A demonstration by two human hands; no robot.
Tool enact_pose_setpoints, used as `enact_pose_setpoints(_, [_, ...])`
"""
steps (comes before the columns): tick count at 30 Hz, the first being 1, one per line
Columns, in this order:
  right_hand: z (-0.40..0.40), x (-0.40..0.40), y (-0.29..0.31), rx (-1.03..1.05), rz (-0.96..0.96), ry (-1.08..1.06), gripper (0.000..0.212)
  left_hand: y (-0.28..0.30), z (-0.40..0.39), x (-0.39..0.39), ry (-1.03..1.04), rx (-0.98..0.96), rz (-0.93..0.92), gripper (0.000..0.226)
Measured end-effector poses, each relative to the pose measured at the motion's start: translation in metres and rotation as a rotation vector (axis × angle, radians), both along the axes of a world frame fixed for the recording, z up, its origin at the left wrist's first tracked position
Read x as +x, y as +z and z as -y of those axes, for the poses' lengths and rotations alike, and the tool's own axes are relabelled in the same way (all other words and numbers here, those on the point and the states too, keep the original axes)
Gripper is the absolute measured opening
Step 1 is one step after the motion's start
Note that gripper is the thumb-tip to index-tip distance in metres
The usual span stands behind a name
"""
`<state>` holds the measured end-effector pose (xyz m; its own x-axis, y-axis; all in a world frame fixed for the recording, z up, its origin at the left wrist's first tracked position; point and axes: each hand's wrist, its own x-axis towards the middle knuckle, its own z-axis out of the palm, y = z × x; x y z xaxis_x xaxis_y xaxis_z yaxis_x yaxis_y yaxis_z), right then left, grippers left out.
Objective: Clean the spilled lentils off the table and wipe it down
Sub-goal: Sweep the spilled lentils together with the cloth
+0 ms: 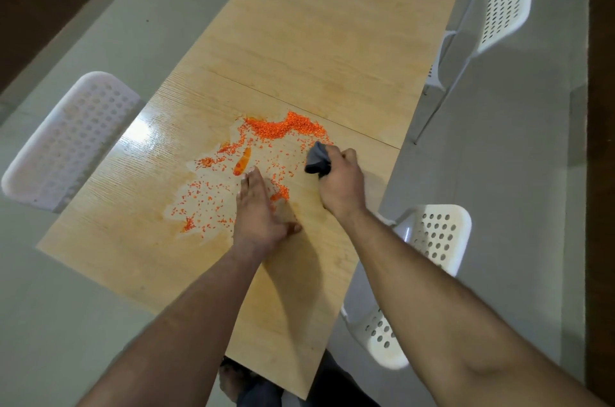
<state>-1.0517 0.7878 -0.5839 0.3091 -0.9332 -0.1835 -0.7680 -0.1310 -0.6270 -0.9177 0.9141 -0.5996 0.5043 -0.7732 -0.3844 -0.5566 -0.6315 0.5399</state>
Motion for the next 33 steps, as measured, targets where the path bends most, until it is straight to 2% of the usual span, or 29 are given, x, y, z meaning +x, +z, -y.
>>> enact_pose_setpoints(5, [-0.024, 0.027, 0.005, 0.154, 0.139, 0.215, 0.059, 0.0, -0.009, -0.001, 0.008, -0.051, 0.006, 0.152])
enact_pose_setpoints(9, [-0.023, -0.009, 0.006, 0.048, 0.242, 0.112, 0.049, 0.0, -0.014, 0.003, -0.008, -0.019, 0.033, 0.155])
enact_pose_setpoints(13, [0.015, -0.041, 0.002, -0.1, 0.111, -0.092, 0.051, 0.001, -0.009, 0.007, -0.034, -0.011, 0.041, 0.159])
enact_pose_setpoints(16, [0.037, -0.04, -0.001, -0.094, -0.031, -0.139, 0.057, 0.002, -0.004, 0.007, -0.053, -0.003, 0.06, 0.158])
enact_pose_setpoints(20, [0.02, -0.01, 0.003, -0.047, -0.064, 0.004, 0.054, 0.001, -0.005, 0.006, -0.036, 0.022, 0.055, 0.158])
enact_pose_setpoints(24, [-0.012, 0.011, 0.001, 0.086, 0.038, 0.198, 0.052, -0.001, -0.009, 0.002, -0.04, -0.007, 0.067, 0.155])
enact_pose_setpoints(26, [-0.027, 0.007, 0.001, 0.152, 0.111, 0.219, 0.055, -0.003, -0.012, 0.001, -0.05, -0.018, 0.08, 0.152])
enact_pose_setpoints(30, [-0.055, -0.03, 0.01, 0.107, 0.231, 0.027, 0.055, -0.005, -0.02, -0.001, -0.069, -0.014, 0.105, 0.145])
enact_pose_setpoints(33, [-0.077, -0.064, 0.014, 0.038, 0.201, -0.175, 0.052, -0.004, -0.027, -0.004, -0.108, -0.007, 0.131, 0.14])
